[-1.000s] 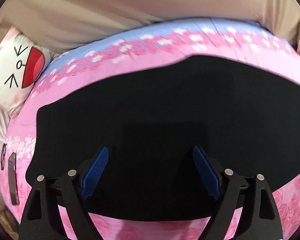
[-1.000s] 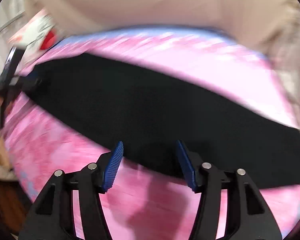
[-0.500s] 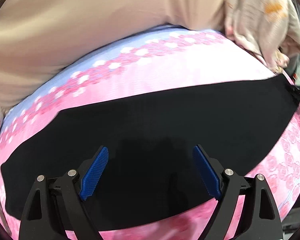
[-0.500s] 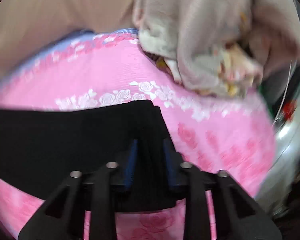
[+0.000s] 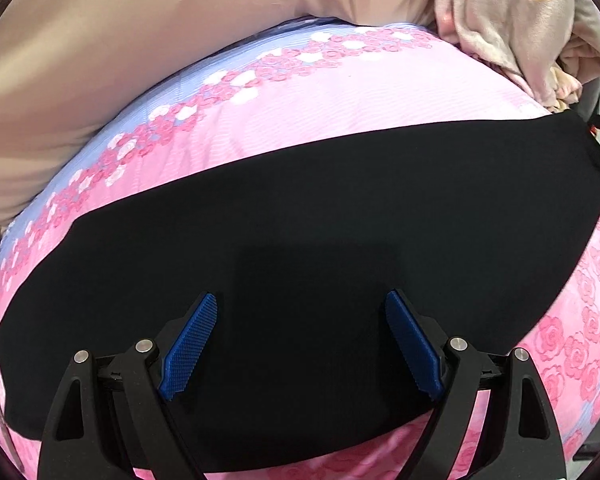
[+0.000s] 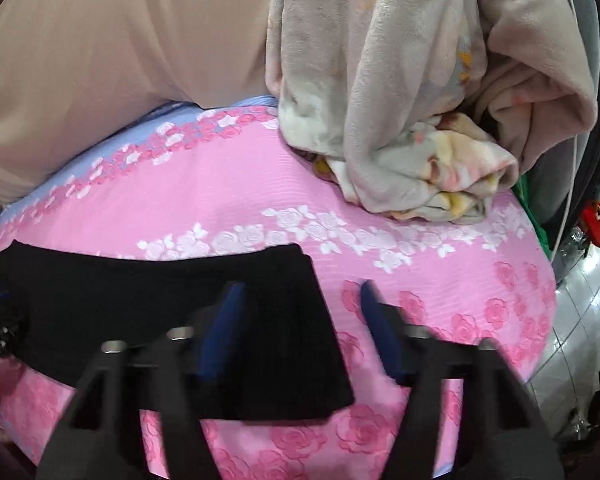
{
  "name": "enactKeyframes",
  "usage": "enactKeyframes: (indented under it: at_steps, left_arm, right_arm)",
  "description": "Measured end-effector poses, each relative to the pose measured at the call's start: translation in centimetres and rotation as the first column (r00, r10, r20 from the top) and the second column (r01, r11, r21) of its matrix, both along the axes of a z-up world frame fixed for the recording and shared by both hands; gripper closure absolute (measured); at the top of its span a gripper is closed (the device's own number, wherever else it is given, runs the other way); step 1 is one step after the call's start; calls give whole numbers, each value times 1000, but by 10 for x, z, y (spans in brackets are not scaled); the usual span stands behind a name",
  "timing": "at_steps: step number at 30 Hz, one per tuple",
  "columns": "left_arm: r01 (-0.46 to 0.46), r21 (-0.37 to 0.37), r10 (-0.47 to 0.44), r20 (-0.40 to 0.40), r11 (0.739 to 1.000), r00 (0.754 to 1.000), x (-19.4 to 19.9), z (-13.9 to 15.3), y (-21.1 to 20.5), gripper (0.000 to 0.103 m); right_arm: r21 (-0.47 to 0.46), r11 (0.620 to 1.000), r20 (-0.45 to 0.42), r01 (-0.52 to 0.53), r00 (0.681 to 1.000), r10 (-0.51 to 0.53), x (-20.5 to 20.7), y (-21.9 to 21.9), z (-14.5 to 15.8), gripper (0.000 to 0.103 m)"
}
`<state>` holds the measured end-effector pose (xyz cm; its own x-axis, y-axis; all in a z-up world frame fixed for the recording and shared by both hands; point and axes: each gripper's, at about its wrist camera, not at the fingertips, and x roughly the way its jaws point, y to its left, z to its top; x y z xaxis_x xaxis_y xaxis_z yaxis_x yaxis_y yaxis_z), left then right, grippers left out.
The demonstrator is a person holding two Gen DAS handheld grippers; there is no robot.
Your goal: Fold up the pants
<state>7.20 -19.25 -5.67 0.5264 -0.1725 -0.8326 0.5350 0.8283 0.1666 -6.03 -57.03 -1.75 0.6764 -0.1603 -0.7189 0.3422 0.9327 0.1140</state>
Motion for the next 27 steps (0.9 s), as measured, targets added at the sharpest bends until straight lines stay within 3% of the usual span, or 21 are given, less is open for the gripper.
enactKeyframes:
  at_steps: [3,4,5,6,8,10,13,14,15,16,17,19,20,21,22,23,24,25,27]
  left_arm:
    - [13,17,-14,25,1000,1000,-5,-1,-8,19]
    - [14,20,-15,30,1000,999,-6,-1,-10,19]
    - [18,20,-19,32,1000,999,-7,0,-12,19]
    - [23,19,-24,29,1000,999,-8,1,-15,19]
    - [30,8,-30,20,1000,999,-9,3,-17,18]
    - [33,13,-34,21,999,999,-9,-1,-22,16]
    - [29,4,-29,30,1000,999,-9,1,-23,16]
    - [30,-7,-30,29,1000,999,-9,4,-22,16]
    - [32,-18,-32,30,999,999,-9,6,-22,16]
    - [33,-24,-32,36,999,999,-9,9,-21,16]
    - [30,-21,-29,47,999,998,-10,10,-22,16]
    - [24,-14,-23,67,1000,997,-12,11,-22,16]
    - [24,-18,-23,65,1000,998,-13,11,-22,16]
    - [22,-22,-20,60,1000,998,-13,11,-22,16]
    - [20,-28,-19,53,999,998,-13,10,-21,16]
    - [20,-28,-18,51,999,999,-14,9,-21,16]
    - [14,-19,-13,54,1000,998,-15,8,-20,16]
    - [13,-14,-12,60,1000,998,-17,8,-19,16]
    - [9,-14,-8,69,1000,998,-22,12,-15,16]
  right_arm:
    - [-51,997,-29,-50,998,48,28,7,-1,43]
    - [-52,996,-45,-66,997,64,37,9,-6,53]
    - [-61,995,-101,-79,992,72,55,6,-22,92]
    - [-83,994,-156,-71,986,58,65,6,-33,91]
    - [-82,995,-128,-54,991,43,68,-2,-33,91]
    - [-6,1000,-99,-26,995,25,67,-15,-39,86]
    - [49,999,-70,8,998,-5,54,-14,-32,69]
    - [48,999,-50,19,999,-17,44,-10,-24,57]
    - [42,999,-25,35,999,-34,31,-5,-15,30]
    - [29,998,-12,54,998,-54,20,-2,-10,20]
    - [1,997,1,78,997,-78,7,6,-5,19]
    - [-21,997,31,71,997,-70,-13,24,3,29]
    - [-23,999,59,30,998,-29,-23,39,6,48]
    - [-26,1000,48,-9,999,10,-24,50,5,59]
    - [-48,998,6,-38,999,38,-23,60,-4,62]
    - [-73,996,-69,-54,996,49,-19,63,-21,73]
    - [-89,995,-142,-53,989,40,-16,60,-38,74]
    - [-45,998,-72,-47,996,43,-26,52,-38,73]
    - [52,998,-45,26,999,-23,-37,38,-25,74]
